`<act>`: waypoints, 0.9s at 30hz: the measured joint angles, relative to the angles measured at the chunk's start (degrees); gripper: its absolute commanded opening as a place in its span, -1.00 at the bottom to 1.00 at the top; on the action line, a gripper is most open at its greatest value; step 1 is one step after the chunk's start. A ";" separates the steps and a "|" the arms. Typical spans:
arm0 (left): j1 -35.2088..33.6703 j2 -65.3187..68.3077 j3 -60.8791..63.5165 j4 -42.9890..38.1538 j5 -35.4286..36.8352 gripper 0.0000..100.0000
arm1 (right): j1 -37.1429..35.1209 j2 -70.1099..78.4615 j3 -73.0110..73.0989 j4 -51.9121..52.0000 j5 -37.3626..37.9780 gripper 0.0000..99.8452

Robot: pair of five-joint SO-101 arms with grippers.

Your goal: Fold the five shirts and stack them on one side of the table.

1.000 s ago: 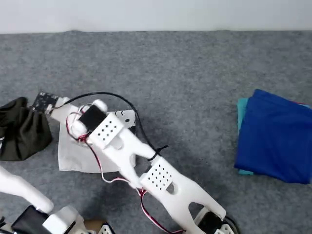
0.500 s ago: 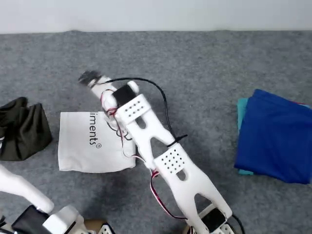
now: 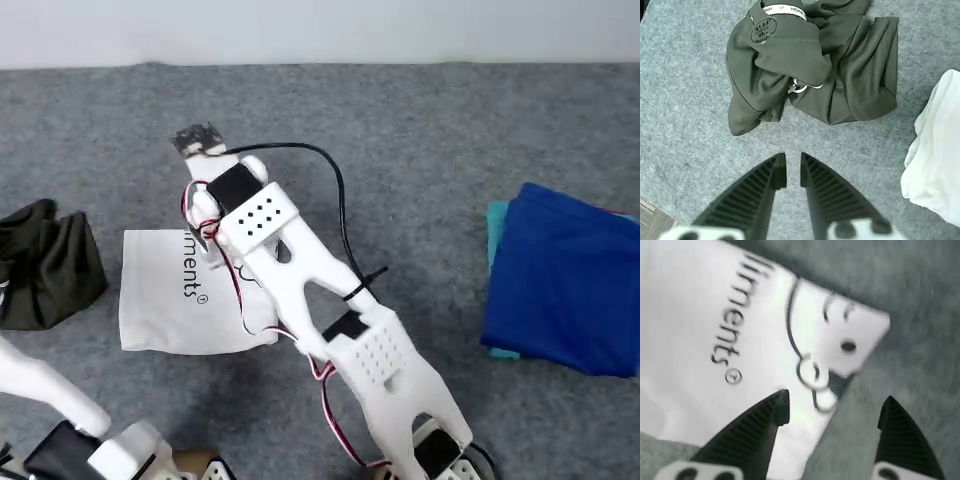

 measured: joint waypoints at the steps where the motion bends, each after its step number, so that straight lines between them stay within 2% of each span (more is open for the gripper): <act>1: 0.00 0.00 0.00 0.00 0.00 -0.87 | -0.09 -0.79 2.29 0.00 -2.02 -0.41; 6: 0.00 0.00 0.00 0.00 0.00 -0.87 | -1.05 -1.32 8.79 0.00 -8.97 -0.41; 20: 0.00 0.00 0.00 0.00 0.00 -0.87 | -4.66 10.73 8.09 -1.93 -9.76 -0.44; 22: 0.00 0.00 0.00 0.00 0.00 -0.87 | -4.31 11.69 7.91 -2.46 -9.76 -0.53; 27: 0.00 0.00 0.00 0.00 0.00 -0.87 | -3.69 13.01 5.71 -2.29 -8.70 -0.94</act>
